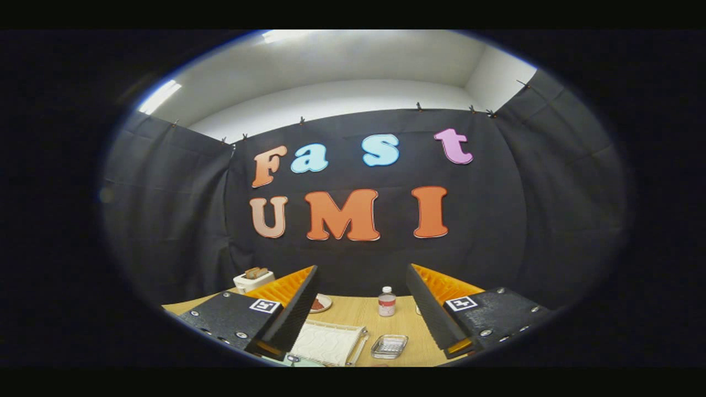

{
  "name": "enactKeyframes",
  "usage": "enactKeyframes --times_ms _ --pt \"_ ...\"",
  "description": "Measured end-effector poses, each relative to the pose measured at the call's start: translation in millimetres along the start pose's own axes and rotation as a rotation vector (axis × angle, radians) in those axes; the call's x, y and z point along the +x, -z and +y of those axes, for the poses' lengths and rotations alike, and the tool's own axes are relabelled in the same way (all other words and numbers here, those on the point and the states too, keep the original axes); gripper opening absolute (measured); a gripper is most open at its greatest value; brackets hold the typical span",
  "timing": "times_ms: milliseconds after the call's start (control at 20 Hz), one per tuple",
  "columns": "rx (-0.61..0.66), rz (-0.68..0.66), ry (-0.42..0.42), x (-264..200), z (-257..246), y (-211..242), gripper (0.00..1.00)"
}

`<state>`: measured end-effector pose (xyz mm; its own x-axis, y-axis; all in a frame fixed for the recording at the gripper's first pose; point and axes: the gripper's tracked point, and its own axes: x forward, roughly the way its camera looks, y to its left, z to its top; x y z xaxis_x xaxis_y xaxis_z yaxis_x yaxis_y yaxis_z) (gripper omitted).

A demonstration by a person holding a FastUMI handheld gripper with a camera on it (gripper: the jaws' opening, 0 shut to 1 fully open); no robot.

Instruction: Take the plate from the dish rack, then take the spoon from the basket and place it into the plate.

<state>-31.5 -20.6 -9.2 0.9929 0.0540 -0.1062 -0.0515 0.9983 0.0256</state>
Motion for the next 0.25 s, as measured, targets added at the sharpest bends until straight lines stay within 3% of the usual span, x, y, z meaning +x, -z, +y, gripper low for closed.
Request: enactKeyframes --times_ms 250 --pt "-0.031 0.015 -0.007 -3.4 2.1 5.0 0.93"
